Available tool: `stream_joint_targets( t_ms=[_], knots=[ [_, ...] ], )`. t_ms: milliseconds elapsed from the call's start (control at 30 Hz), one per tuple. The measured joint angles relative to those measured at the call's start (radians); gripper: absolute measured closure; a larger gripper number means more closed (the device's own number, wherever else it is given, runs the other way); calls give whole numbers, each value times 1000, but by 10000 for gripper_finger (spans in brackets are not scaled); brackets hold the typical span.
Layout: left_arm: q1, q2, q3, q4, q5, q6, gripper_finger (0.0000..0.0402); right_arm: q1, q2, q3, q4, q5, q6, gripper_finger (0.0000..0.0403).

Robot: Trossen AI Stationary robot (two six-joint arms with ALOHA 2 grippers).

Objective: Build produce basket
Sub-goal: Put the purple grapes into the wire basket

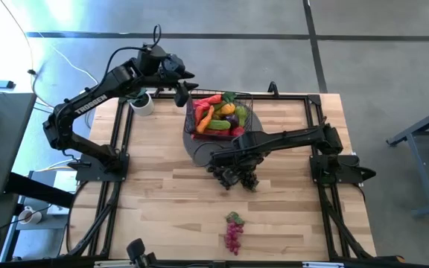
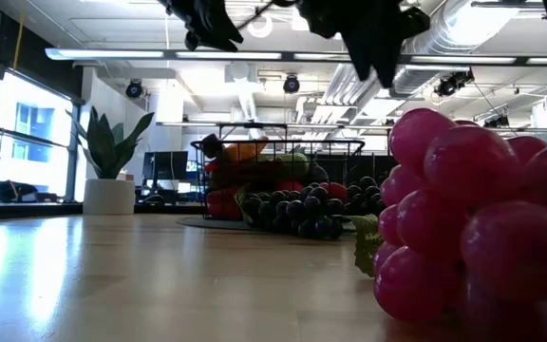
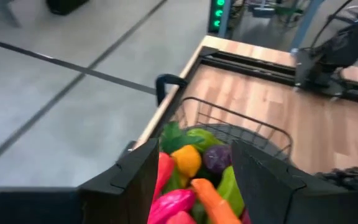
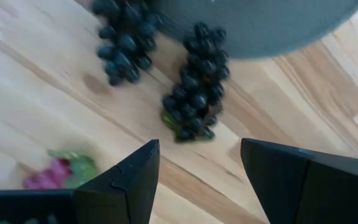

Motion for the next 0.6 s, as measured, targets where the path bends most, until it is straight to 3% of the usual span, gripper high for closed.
stream_joint_targets(
  t_ms=[267, 600],
  knots=[
    [0, -1, 0, -13, -48, 5, 213, -37, -163, -253, 33, -24, -1, 194],
    [0, -1, 0, -11, -51, 5, 213, -79, -330, -574, 439, -75, -19, 194]
  ],
)
